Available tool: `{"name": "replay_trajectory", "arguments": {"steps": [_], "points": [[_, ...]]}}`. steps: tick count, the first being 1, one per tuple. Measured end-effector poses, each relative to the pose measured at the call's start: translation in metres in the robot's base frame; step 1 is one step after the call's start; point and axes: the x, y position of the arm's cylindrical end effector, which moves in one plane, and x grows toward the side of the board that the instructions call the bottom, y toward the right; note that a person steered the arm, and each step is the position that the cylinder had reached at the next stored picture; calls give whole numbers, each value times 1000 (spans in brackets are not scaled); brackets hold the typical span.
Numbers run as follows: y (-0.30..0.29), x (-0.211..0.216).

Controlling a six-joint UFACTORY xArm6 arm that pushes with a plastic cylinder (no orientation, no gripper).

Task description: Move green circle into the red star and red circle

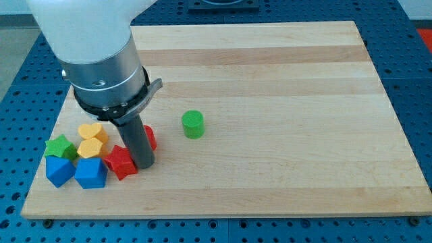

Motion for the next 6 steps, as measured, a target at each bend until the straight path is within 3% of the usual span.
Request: {"name": "replay_trajectory", "arguments": {"steps": [1, 2, 4, 6], "points": [[1, 0], [40, -6], [124, -75], [81, -79]]}}
